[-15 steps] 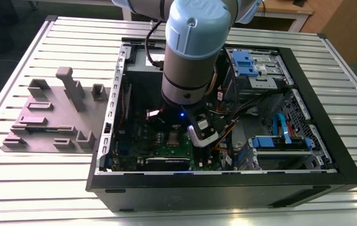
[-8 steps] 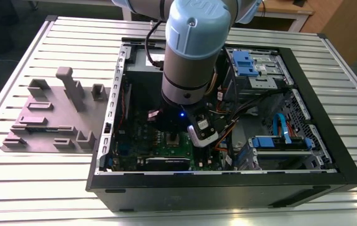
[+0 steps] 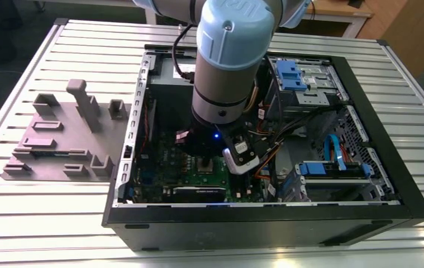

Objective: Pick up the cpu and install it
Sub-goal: 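Close the cpu cover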

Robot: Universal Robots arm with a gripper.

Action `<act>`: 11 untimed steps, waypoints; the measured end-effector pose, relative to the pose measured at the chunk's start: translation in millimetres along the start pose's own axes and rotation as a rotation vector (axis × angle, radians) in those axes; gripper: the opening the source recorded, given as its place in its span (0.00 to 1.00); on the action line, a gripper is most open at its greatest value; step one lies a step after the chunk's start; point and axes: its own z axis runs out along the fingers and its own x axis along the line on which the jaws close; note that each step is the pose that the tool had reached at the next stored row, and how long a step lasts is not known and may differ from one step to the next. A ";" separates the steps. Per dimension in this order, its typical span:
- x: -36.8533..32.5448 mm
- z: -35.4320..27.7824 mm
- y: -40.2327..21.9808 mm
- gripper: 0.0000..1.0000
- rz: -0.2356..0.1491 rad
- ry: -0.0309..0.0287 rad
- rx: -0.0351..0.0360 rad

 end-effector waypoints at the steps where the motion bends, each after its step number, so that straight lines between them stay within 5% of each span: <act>1: 0.0 0.0 0.0 0.11 0.000 0.0000 0.0000; 11: 0.2 -3.0 0.1 0.11 0.000 0.0002 0.0004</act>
